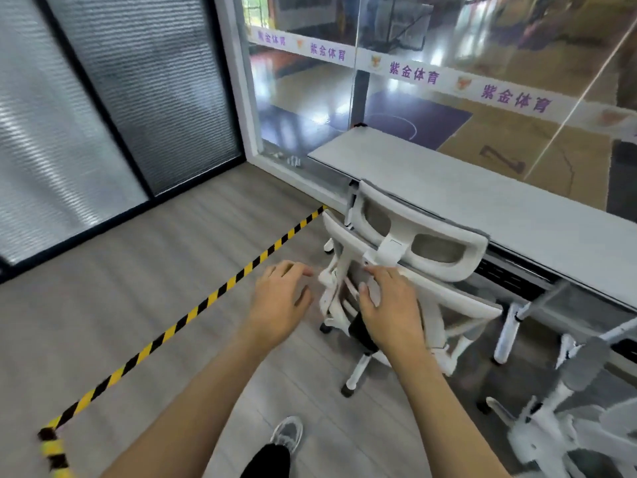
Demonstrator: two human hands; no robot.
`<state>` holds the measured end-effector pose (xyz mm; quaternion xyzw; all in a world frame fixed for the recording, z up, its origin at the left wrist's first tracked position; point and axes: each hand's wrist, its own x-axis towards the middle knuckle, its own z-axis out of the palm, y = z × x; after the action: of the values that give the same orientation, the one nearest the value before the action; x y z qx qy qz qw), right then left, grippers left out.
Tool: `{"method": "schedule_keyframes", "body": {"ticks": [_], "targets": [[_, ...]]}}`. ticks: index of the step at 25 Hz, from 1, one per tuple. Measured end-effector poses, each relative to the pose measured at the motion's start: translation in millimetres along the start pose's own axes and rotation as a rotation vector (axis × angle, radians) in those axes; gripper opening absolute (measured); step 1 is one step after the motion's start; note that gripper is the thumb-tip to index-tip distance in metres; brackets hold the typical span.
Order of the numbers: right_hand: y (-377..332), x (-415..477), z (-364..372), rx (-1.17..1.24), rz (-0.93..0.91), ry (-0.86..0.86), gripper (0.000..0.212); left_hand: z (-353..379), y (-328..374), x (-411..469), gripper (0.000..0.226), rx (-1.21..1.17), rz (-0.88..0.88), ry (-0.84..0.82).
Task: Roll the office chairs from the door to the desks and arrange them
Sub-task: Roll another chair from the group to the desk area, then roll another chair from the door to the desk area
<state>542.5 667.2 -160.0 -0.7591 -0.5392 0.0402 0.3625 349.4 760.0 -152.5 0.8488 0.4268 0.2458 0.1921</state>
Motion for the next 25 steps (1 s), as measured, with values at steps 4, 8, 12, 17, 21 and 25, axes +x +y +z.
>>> {"method": "schedule_keyframes", "body": {"ticks": [4,8,12,17,21,25], "targets": [[-91.6,-11.7,38.9,0.126,-0.252,-0.138,0.033,-75.2,-24.5,-73.0,0.028,0.070,-0.134,0.191],[-197.8,-37.8,87.9,0.241,-0.476,-0.253,0.033,-152.4,-70.7,-153.3,0.034,0.165,-0.371,0.356],[-315.0,-85.9,145.2,0.330,-0.660,-0.380,0.036,-228.4,-127.2,-252.1,0.037,0.229,-0.561,0.519],[-471.5,-186.7,221.9,0.453,-0.830,-0.561,0.036,-326.4,-197.2,-399.1,0.034,0.332,-0.782,0.670],[-596.8,-284.3,283.3,0.519,-0.963,-0.679,0.039,-403.0,-254.1,-523.8,0.039,0.401,-0.937,0.743],[-697.0,-364.2,334.9,0.583,-1.037,-0.802,0.039,-461.1,-306.2,-619.9,0.037,0.425,-1.038,0.802]]}}
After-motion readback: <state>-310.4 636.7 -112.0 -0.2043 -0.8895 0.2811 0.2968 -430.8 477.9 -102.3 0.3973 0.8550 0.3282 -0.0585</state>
